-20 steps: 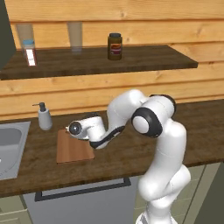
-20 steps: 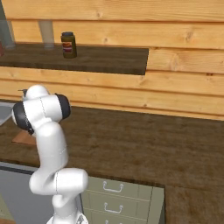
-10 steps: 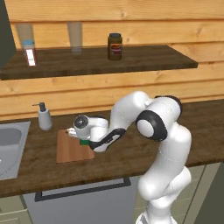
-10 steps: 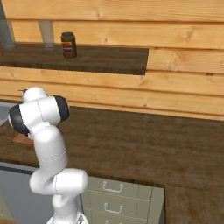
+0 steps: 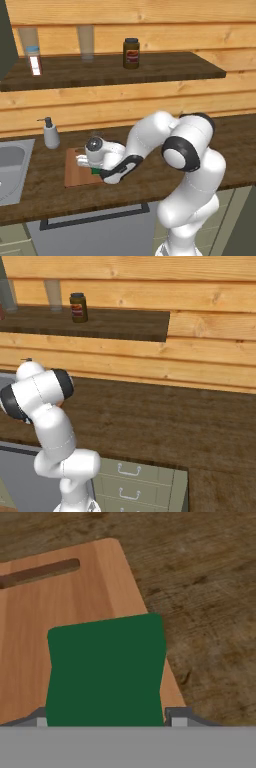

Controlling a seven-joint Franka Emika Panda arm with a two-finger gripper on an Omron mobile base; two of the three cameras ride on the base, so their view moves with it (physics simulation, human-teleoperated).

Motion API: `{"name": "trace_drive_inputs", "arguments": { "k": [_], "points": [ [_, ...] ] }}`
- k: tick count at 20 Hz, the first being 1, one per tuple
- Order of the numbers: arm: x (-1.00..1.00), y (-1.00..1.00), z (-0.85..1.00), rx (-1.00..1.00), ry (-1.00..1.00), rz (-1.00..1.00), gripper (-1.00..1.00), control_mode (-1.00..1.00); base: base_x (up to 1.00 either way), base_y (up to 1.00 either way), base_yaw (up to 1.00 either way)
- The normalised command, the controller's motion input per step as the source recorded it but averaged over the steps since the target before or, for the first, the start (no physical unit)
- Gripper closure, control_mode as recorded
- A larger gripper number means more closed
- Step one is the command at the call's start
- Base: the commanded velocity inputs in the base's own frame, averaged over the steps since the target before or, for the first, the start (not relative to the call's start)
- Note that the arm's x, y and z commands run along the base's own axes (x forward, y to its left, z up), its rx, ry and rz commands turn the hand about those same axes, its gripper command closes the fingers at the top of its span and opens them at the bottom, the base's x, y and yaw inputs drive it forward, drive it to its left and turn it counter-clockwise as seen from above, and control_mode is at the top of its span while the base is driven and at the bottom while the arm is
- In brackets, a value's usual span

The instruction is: Pick up the sponge from the counter and clean the cutting board by briefly scrubbing or pressing down on the cutting board. Once finished, release the sponge.

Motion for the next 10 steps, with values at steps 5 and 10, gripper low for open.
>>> {"name": "trace_drive_inputs", "arguments": {
  "k": [5, 10],
  "points": [
    [-0.99, 0.02, -0.73, 0.00, -0.14, 0.00, 1.00, -1.00, 0.00, 0.00, 0.00],
    [-0.64, 0.00, -0.69, 0.00, -0.15, 0.00, 1.00, -1.00, 0.00, 0.00, 0.00]
  ]
}}
